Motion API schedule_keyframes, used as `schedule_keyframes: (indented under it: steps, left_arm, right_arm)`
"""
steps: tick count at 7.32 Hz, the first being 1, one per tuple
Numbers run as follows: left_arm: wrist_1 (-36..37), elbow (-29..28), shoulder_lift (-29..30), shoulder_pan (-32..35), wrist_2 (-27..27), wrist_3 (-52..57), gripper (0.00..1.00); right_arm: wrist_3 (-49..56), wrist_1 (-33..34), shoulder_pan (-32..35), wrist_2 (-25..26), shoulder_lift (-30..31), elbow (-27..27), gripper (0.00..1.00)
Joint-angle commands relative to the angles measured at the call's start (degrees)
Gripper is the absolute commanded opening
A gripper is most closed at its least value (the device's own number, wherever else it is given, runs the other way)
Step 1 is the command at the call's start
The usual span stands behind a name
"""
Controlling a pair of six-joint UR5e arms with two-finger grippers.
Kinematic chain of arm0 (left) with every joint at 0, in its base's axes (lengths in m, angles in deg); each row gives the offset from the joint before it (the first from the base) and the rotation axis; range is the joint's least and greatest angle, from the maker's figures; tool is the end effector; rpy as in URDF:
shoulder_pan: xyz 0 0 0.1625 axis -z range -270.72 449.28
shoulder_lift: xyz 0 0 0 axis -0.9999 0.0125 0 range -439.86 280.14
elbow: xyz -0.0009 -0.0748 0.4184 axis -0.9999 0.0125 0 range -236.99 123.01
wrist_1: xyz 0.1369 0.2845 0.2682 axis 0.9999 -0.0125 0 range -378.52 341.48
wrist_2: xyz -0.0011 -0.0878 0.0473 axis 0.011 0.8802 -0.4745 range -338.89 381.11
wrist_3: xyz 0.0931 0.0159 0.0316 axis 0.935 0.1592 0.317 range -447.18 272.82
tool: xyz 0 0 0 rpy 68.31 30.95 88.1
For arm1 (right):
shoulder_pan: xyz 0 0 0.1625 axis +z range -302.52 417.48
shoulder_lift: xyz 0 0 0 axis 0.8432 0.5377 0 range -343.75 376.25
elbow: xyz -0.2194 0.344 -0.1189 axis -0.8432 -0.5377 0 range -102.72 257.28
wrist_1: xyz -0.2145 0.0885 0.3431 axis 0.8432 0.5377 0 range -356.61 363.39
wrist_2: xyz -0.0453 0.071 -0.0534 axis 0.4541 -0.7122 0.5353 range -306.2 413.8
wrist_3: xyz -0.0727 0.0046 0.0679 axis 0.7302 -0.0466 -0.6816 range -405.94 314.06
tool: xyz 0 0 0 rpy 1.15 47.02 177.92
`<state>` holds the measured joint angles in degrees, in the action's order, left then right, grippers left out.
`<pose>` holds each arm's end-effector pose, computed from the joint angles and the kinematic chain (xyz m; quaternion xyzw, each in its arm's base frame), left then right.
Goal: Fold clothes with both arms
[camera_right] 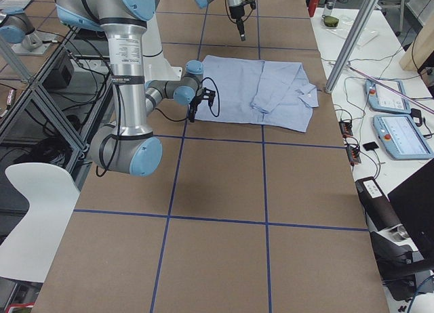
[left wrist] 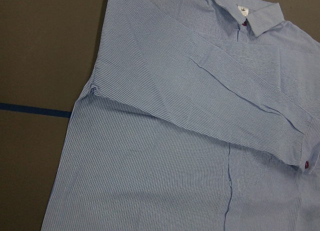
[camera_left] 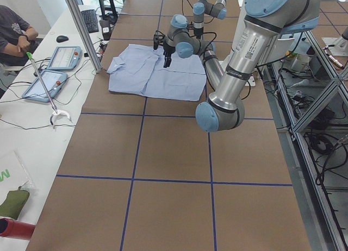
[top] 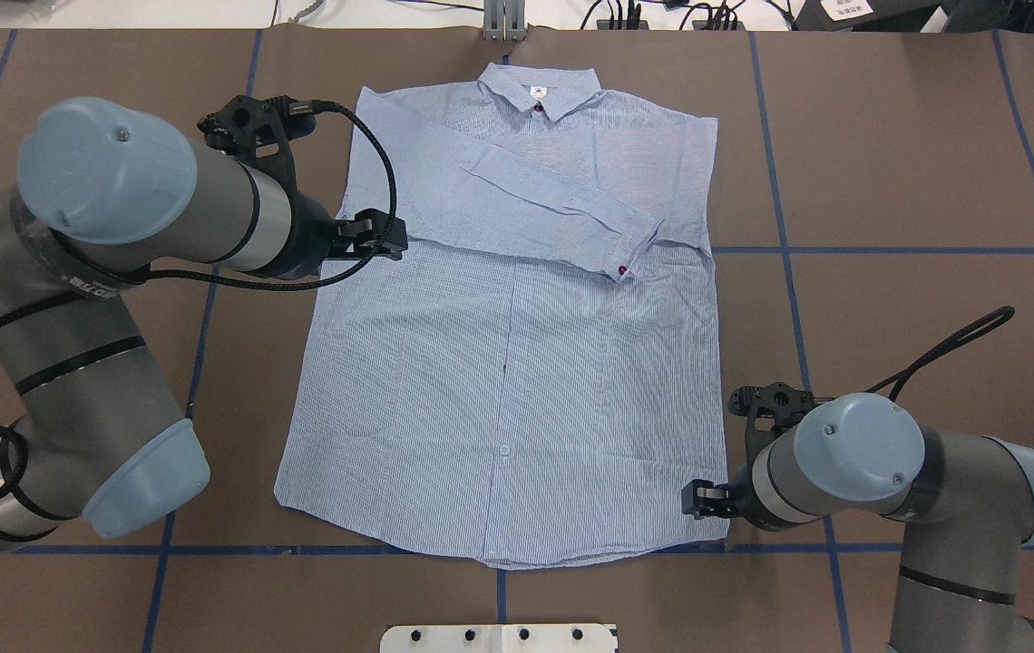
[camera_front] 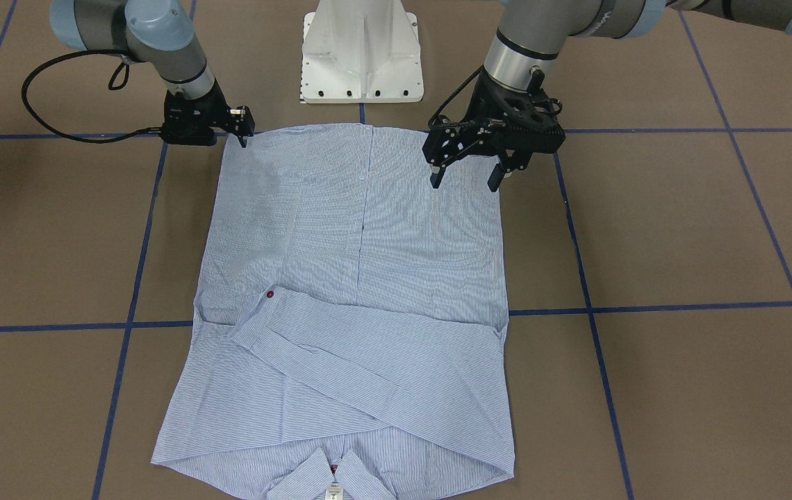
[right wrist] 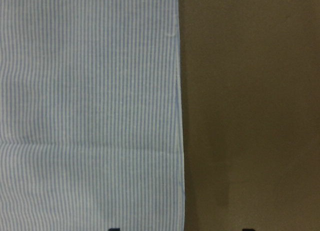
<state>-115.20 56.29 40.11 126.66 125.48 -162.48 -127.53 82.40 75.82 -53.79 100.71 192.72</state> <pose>0.3953 -0.4387 0.1785 0.1202 0.4928 -0.1077 0.8551 -0.4561 -0.2600 0.3875 -0.0570 -0.3773 0.0253 0.9240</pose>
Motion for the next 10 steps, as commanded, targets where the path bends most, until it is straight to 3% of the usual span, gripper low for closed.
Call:
schedule_keyframes:
  steps: [1, 2, 4, 6, 10]
  left_arm:
    - [0.0, -0.1, -0.1, 0.0, 0.0, 0.1, 0.99]
    - [0.0, -0.1, -0.1, 0.0, 0.0, 0.1, 0.99]
    - [0.0, -0.1, -0.1, 0.0, 0.0, 0.1, 0.99]
    - [0.0, -0.1, -0.2, 0.0, -0.1, 0.1, 0.99]
    - [0.0, -0.1, -0.2, 0.0, 0.0, 0.1, 0.99]
  right_arm:
    - [0.0, 0.0, -0.7, -0.2, -0.6, -1.1, 0.86]
    - [0.0, 0.0, -0.8, -0.2, -0.6, -1.1, 0.85]
    - [0.0, 0.1, -0.8, -0.4, -0.6, -1.3, 0.73]
    - [0.0, 0.1, -0.8, -0.8, -0.6, -1.4, 0.71]
    - [-0.1, 0.1, -0.8, -0.8, -0.6, -1.4, 0.5]
